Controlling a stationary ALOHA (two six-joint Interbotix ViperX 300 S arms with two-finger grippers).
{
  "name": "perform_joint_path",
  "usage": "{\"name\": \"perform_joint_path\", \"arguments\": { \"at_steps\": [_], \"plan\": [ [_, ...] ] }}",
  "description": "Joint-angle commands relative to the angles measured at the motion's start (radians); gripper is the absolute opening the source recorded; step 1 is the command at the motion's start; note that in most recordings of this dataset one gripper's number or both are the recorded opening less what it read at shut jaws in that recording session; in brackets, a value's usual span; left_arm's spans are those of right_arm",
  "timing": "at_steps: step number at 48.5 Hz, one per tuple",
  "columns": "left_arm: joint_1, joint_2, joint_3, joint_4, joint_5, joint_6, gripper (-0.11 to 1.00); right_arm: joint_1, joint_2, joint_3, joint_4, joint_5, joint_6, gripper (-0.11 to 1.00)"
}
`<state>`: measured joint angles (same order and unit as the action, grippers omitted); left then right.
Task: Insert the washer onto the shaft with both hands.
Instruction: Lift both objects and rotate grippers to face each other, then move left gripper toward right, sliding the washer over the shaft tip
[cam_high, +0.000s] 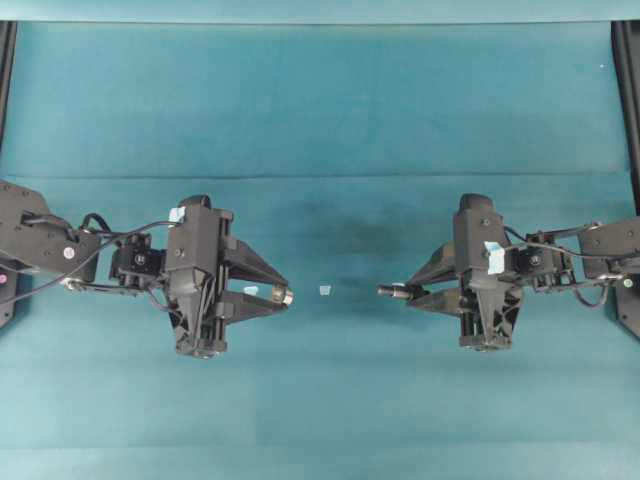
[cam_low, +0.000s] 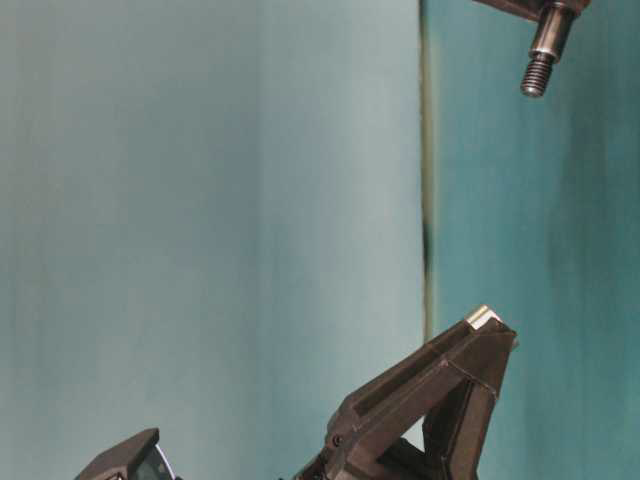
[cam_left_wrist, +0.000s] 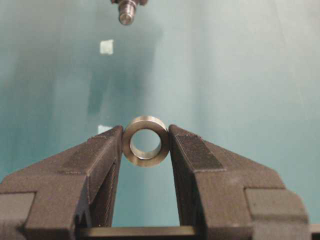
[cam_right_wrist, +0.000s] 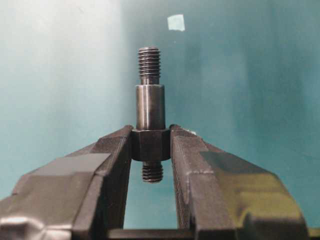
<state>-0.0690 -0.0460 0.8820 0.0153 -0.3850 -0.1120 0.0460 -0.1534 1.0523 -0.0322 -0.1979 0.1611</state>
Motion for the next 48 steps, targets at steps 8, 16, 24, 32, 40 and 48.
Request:
{"name": "perform_joint_path", "arguments": {
  "at_steps": [8, 16, 24, 32, 40, 48],
  "plan": [
    [-0.002, 0.009, -0.035, 0.000, -0.032, -0.002, 0.36, 0.006, -0.002, -0.020, 0.002, -0.028, 0.009, 0.00],
    [-0.002, 0.040, -0.069, 0.000, -0.038, -0.002, 0.36, 0.006, 0.009, -0.032, 0.002, -0.044, 0.008, 0.00],
    [-0.002, 0.078, -0.104, 0.000, -0.041, -0.002, 0.36, 0.006, 0.023, -0.048, 0.002, -0.048, 0.008, 0.00],
    [-0.002, 0.097, -0.121, 0.000, -0.041, 0.000, 0.36, 0.009, 0.035, -0.057, 0.002, -0.049, 0.008, 0.00],
    [0.003, 0.098, -0.121, 0.000, -0.041, 0.000, 0.36, 0.011, 0.044, -0.060, 0.000, -0.057, 0.008, 0.00],
    [0.005, 0.100, -0.123, 0.000, -0.041, 0.000, 0.36, 0.018, 0.061, -0.064, 0.002, -0.072, 0.008, 0.00]
  ]
}}
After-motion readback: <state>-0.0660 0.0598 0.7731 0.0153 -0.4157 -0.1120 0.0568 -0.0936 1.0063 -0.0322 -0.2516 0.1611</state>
